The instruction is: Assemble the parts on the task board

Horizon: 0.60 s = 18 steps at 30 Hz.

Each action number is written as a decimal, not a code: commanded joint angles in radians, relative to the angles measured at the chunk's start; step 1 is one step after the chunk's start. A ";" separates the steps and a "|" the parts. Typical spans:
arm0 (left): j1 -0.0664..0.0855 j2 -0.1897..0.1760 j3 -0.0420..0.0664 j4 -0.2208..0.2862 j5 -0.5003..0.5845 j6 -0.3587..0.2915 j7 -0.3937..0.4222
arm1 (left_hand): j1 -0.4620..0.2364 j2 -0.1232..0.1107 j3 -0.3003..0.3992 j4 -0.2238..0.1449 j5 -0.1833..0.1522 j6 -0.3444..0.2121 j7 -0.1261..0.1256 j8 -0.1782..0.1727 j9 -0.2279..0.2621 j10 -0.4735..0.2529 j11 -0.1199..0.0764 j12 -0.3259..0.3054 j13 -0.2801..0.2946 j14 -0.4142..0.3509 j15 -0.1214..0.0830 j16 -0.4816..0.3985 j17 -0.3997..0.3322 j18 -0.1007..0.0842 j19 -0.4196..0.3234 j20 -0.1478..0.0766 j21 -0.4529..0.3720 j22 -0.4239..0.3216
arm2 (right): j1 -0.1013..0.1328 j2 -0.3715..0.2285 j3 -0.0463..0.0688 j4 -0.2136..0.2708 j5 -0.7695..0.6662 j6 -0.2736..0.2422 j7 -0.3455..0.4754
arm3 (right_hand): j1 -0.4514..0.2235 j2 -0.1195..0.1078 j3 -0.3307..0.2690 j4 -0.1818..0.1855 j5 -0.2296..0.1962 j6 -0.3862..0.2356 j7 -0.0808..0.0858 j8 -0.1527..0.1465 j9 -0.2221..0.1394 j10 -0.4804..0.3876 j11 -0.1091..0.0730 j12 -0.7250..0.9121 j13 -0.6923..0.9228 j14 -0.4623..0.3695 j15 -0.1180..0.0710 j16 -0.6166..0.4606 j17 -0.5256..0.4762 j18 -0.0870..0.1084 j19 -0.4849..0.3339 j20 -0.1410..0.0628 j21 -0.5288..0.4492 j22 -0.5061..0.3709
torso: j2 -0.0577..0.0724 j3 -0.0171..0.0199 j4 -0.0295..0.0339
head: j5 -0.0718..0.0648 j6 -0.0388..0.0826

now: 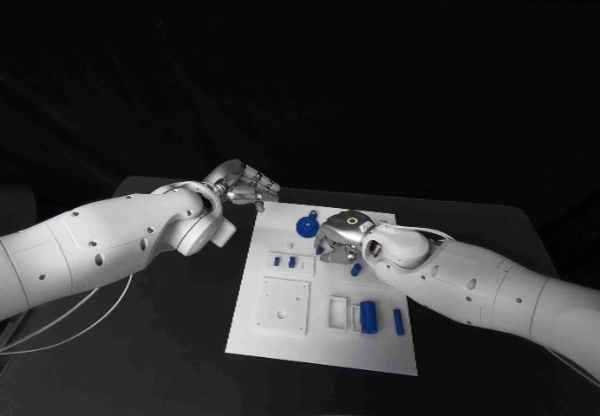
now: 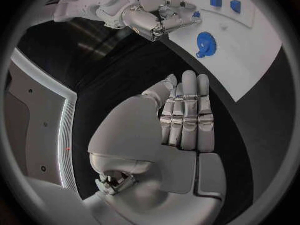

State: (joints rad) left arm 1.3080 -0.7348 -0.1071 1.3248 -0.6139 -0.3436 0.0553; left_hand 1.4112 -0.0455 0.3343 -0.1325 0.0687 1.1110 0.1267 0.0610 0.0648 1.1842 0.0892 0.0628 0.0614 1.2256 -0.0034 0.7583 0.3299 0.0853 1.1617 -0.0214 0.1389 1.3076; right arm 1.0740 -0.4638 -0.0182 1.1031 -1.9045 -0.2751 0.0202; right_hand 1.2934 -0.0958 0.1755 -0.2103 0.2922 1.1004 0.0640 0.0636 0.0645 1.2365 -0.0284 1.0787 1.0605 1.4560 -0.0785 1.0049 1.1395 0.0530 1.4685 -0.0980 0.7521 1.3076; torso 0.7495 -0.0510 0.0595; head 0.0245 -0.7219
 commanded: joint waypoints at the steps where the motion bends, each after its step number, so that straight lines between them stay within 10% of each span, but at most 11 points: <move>1: 0.001 0.001 0.001 0.001 -0.006 0.010 0.004 | 0.006 -0.004 0.003 0.005 -0.002 -0.008 0.002 0.002 0.000 -0.005 0.000 -0.004 -0.001 0.005 0.001 -0.004 0.001 0.007 0.005 -0.002 -0.005 0.023 | -0.005 -0.003 -0.003 -0.002 0.004 0.039 0.001 | -0.019 0.011 0.055 -0.039 0.023 0.009 0.007 -0.002 -0.001 -0.006 0.004 -0.005 0.002 0.000 0.004 0.004 0.001 0.019 0.034 0.003 -0.003 0.087 | 0.000 -0.0012 0.0009 | -0.001 -0.002; 9: 0.001 0.001 0.001 0.000 -0.006 0.010 0.004 | 0.006 -0.004 0.003 0.005 -0.002 -0.008 0.002 0.002 0.000 -0.005 0.000 -0.004 -0.001 0.005 0.001 -0.004 0.001 0.007 0.005 -0.002 -0.005 0.023 | -0.005 -0.004 -0.003 -0.005 0.008 0.065 0.004 | -0.051 0.000 0.290 -0.071 0.010 0.040 0.011 -0.002 -0.001 -0.010 0.008 -0.001 0.008 -0.003 0.006 0.004 0.002 0.023 0.028 0.005 0.008 0.089 | 0.000 -0.0016 0.0012 | -0.003 -0.001; 18: 0.001 0.000 0.001 0.001 -0.008 0.010 0.003 | 0.009 -0.003 0.004 0.004 -0.001 -0.008 0.002 0.002 0.000 -0.006 0.000 -0.004 -0.001 0.006 0.001 -0.004 0.001 0.007 0.004 -0.002 -0.002 0.023 | -0.005 -0.003 -0.003 -0.011 0.006 0.075 -0.002 | -0.052 -0.004 0.322 -0.071 -0.015 0.044 0.011 -0.002 -0.001 -0.010 0.009 0.000 0.009 -0.003 0.006 0.003 0.002 0.024 0.024 0.005 0.015 0.088 | 0.000 -0.0011 0.0012 | -0.004 -0.003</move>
State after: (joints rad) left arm 1.3080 -0.7354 -0.1071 1.3241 -0.6148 -0.3434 0.0548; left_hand 1.4112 -0.0455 0.3343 -0.1325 0.0687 1.1111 0.1267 0.0610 0.0648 1.1842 0.0892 0.0628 0.0615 1.2256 -0.0034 0.7583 0.3298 0.0853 1.1617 -0.0214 0.1390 1.3074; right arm 1.0746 -0.4644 -0.0178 1.0992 -1.8912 -0.2469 0.0243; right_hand 1.2454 -0.0943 0.4930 -0.2815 0.2788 1.1439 0.0747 0.0603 0.0627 1.2294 -0.0213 1.0786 1.0679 1.4560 -0.0785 1.0049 1.1411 0.0686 1.4685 -0.0981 0.7628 1.3075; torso 0.7497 -0.0522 0.0606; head 0.0217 -0.7245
